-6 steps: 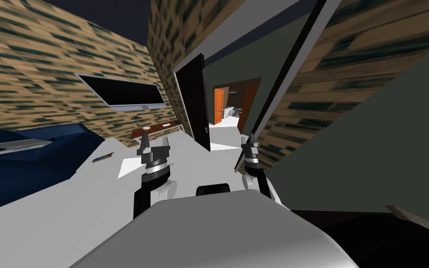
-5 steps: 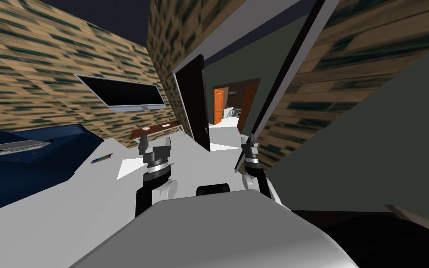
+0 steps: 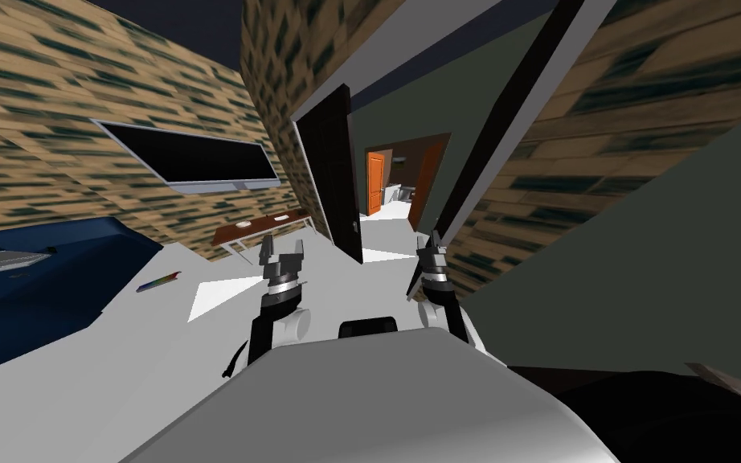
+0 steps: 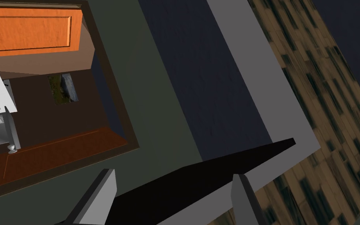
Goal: Push the door open
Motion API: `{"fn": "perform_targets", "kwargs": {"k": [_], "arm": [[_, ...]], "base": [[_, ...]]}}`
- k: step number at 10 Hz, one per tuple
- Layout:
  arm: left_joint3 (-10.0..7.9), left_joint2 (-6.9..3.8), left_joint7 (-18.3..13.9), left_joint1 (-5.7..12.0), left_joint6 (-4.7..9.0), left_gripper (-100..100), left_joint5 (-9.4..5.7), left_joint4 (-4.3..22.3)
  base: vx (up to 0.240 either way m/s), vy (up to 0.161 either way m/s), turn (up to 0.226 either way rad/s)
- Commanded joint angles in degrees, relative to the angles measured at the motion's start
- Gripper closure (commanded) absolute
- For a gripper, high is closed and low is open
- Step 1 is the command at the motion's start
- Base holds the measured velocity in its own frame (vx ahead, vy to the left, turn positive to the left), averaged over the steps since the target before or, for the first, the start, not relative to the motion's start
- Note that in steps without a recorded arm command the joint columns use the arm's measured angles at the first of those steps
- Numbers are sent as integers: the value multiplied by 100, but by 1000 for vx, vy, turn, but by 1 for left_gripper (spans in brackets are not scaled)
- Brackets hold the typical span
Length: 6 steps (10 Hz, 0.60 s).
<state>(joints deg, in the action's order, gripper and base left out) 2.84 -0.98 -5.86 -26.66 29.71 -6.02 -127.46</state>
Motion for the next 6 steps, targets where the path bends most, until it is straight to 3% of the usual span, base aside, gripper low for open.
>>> {"fn": "perform_targets", "kwargs": {"k": [1,6], "arm": [[76,-19,24,57,59,-100,43,217],[151,-126,26,297,161,-100,95,816]], "base": [[119,57,-72],[95,43,-53]]}}
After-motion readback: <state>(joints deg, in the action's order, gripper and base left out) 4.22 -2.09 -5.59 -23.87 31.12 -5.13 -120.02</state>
